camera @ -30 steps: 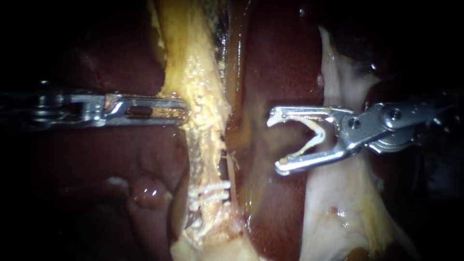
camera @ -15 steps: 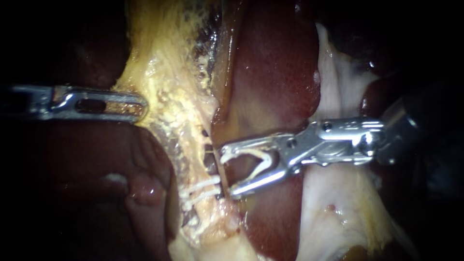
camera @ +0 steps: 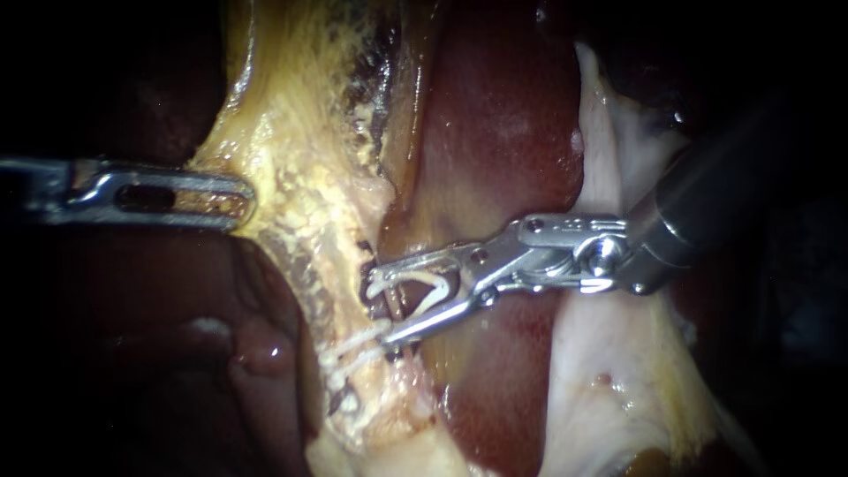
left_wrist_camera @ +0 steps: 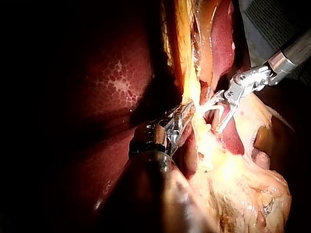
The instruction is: Clipping third clip left tube
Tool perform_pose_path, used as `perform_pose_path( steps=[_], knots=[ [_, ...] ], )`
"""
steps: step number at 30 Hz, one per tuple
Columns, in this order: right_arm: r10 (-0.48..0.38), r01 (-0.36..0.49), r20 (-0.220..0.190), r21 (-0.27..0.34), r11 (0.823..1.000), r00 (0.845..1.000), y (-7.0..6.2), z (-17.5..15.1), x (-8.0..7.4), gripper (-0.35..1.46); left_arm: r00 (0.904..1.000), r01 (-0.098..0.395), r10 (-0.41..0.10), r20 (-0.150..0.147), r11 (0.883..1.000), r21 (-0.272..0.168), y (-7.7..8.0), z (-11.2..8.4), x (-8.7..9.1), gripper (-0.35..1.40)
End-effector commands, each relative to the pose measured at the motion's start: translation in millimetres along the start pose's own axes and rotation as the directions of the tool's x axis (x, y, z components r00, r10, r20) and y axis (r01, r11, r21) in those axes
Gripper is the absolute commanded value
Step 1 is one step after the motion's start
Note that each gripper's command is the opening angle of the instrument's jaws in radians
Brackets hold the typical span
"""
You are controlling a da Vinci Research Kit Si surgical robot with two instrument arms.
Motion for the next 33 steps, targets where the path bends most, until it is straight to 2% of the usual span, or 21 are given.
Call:
perform_pose_path(
  steps=[1,9,15,19,27,33],
  knots=[
    [0.003,-0.003,-0.003,0.007,1.000,1.000,-0.1,0.3,0.1,0.49,1.0000,0.000,0.000,0.000,1.000,0.000,0.0,0.0,0.0,-0.35],
    [0.052,-0.042,-0.077,0.124,0.991,0.996,-0.6,2.0,0.7,0.49,1.0000,0.000,0.000,0.000,1.000,0.000,0.0,0.0,0.0,-0.35],
    [0.095,-0.065,-0.126,0.223,0.973,0.987,-1.8,2.3,1.4,0.46,1.0000,0.000,0.000,0.002,1.000,-0.002,0.0,0.0,0.0,-0.35],
    [0.122,-0.077,-0.150,0.277,0.958,0.981,-2.1,2.7,1.8,0.44,1.0000,0.000,0.000,0.002,1.000,-0.002,0.0,0.0,0.0,-0.35],
    [0.154,-0.087,-0.180,0.332,0.939,0.971,-2.3,3.7,2.4,0.43,1.0000,0.000,0.000,0.004,1.000,-0.005,0.2,-0.2,-0.2,-0.35],
    [0.190,-0.107,-0.209,0.356,0.929,0.959,-2.0,4.0,3.6,0.41,0.9999,0.000,0.000,0.013,1.000,-0.017,1.8,-1.0,-0.9,-0.35]
  ],
)
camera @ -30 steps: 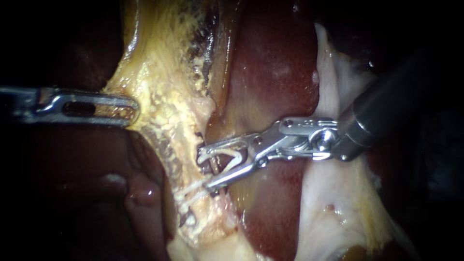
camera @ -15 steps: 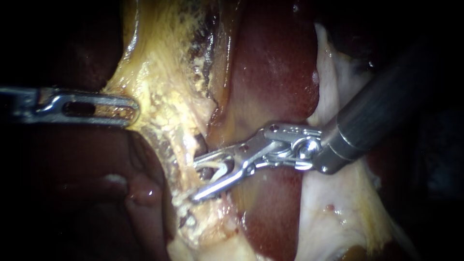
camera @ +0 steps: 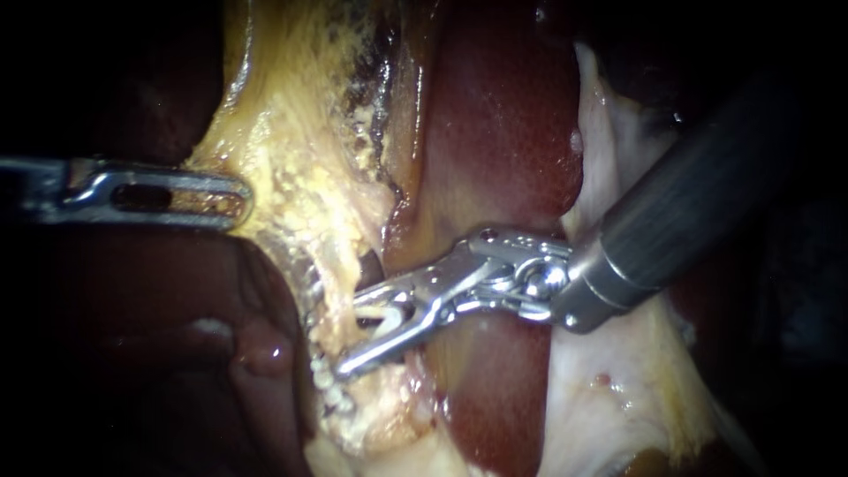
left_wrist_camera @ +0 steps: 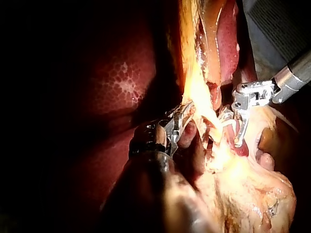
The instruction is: Clipping third clip left tube
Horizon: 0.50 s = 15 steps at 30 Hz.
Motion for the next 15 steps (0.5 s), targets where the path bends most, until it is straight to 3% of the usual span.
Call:
perform_pose_path(
  steps=[1,10,15],
  knots=[
    [0.001,-0.001,-0.003,0.005,1.000,1.000,0.0,0.0,0.3,0.40,1.0000,0.001,-0.001,0.001,1.000,-0.001,0.1,-0.1,-0.1,-0.35],
    [0.022,-0.022,-0.039,0.001,1.000,0.999,-0.2,0.3,2.9,0.35,1.0000,0.004,-0.004,0.005,1.000,-0.001,-0.5,-0.3,0.0,-0.35],
    [0.094,-0.095,-0.055,-0.019,0.995,0.994,0.0,0.7,3.6,0.33,1.0000,0.005,-0.005,0.005,1.000,-0.001,-0.6,-0.3,0.0,-0.35]
  ],
)
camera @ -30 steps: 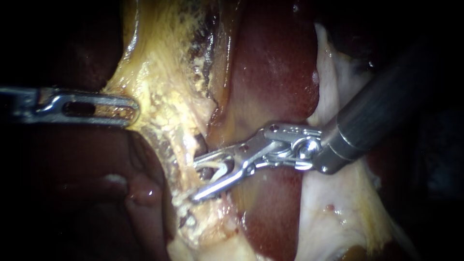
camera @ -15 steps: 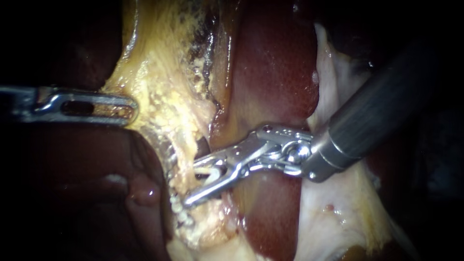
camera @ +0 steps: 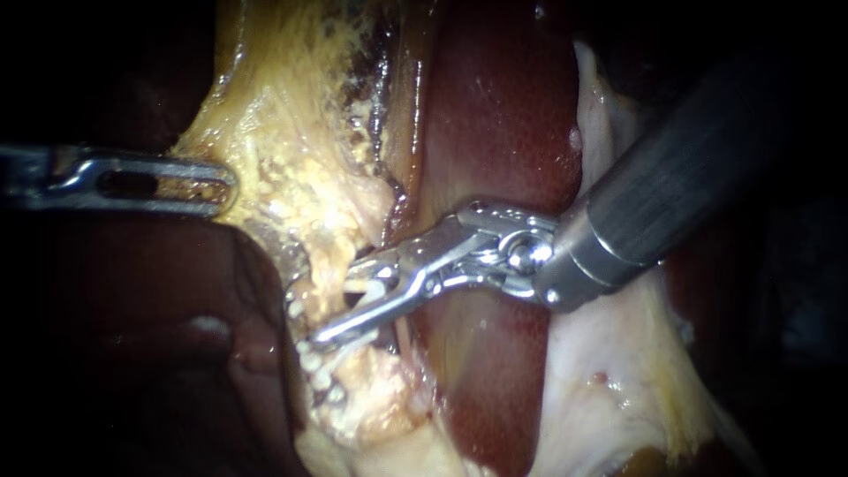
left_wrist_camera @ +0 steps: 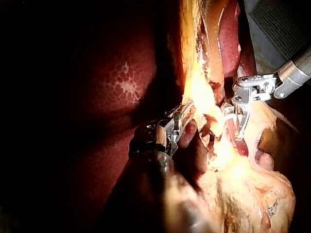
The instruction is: Clipping third clip left tube
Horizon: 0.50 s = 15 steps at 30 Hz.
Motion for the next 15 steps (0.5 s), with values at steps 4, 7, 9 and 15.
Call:
perform_pose_path(
  steps=[4,7,9,15],
  knots=[
    [0.077,-0.078,-0.025,-0.032,0.996,0.997,0.1,0.1,0.6,0.33,1.0000,0.001,-0.001,0.001,1.000,-0.001,-0.1,0.0,0.0,-0.35],
    [0.125,-0.128,-0.045,-0.050,0.991,0.991,0.0,0.0,1.1,0.32,1.0000,0.001,-0.001,0.001,1.000,-0.001,-0.2,0.0,0.0,-0.35],
    [0.144,-0.147,-0.056,-0.058,0.987,0.988,0.0,-0.1,1.3,0.32,1.0000,0.001,-0.001,0.001,1.000,-0.001,-0.2,0.0,0.0,-0.35],
    [0.179,-0.184,-0.072,-0.070,0.980,0.981,-0.1,-0.1,1.7,0.28,1.0000,0.002,-0.002,0.002,1.000,-0.002,-0.3,0.1,0.0,-0.35]
  ],
)
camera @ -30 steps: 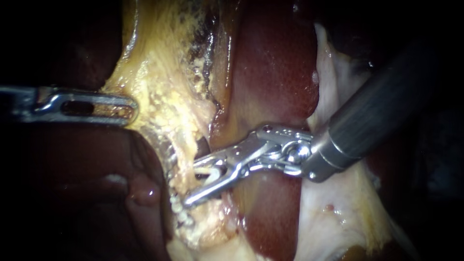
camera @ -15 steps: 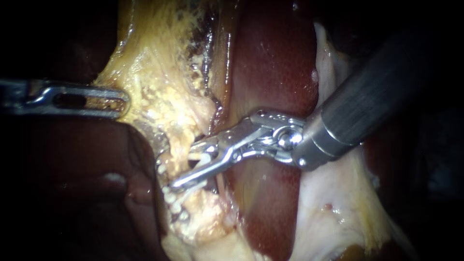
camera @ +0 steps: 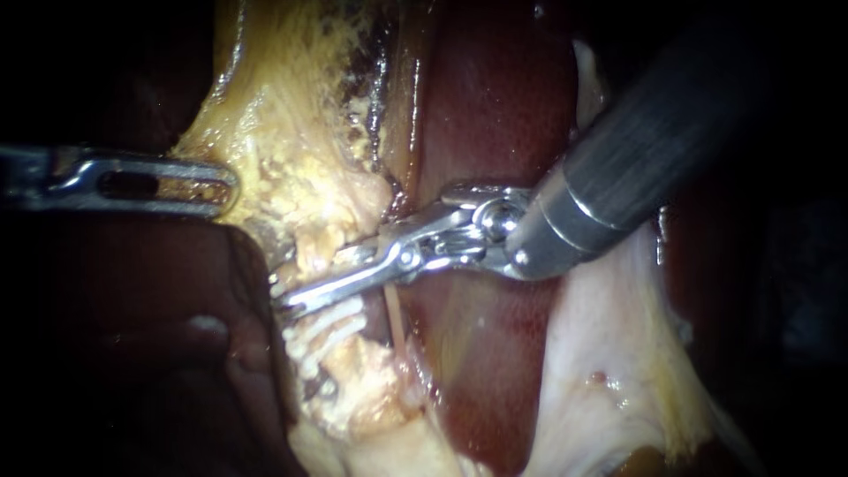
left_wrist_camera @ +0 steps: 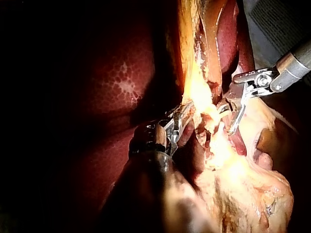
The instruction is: Clipping third clip left tube
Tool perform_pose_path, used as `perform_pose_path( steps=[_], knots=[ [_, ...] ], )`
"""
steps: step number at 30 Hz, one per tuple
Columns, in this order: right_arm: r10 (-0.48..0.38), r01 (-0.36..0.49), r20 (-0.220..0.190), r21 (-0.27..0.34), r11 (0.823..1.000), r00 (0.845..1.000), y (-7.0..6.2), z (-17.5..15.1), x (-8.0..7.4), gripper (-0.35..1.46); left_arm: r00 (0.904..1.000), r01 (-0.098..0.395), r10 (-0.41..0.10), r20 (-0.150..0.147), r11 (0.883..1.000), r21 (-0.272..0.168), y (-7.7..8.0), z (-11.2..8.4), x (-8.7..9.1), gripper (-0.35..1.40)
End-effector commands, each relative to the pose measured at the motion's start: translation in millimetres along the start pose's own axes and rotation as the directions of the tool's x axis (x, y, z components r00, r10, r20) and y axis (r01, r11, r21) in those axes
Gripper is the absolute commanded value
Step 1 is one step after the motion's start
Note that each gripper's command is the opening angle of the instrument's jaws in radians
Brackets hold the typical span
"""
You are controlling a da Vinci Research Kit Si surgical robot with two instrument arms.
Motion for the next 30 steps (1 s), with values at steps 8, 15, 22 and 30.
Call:
perform_pose_path(
  steps=[8,15,22,30],
  knots=[
    [0.009,-0.010,-0.027,-0.029,1.000,1.000,-0.1,-0.1,-0.2,-0.35,1.0000,0.000,0.000,0.000,1.000,0.000,-0.1,0.0,0.0,-0.35],
    [0.010,-0.012,-0.051,-0.054,0.998,0.999,-0.2,-0.5,-0.3,-0.35,1.0000,0.000,0.000,0.000,1.000,-0.001,-0.1,0.0,0.0,-0.35],
    [0.010,-0.012,-0.044,-0.047,0.999,0.999,-0.2,-0.5,-0.4,-0.35,1.0000,0.000,0.000,0.000,1.000,-0.001,-0.1,0.0,0.0,-0.35],
    [0.009,-0.011,-0.039,-0.042,0.999,0.999,0.0,-0.7,-0.5,-0.35,1.0000,0.001,-0.001,0.000,1.000,0.000,-0.1,0.0,-0.1,-0.35]
  ],
)
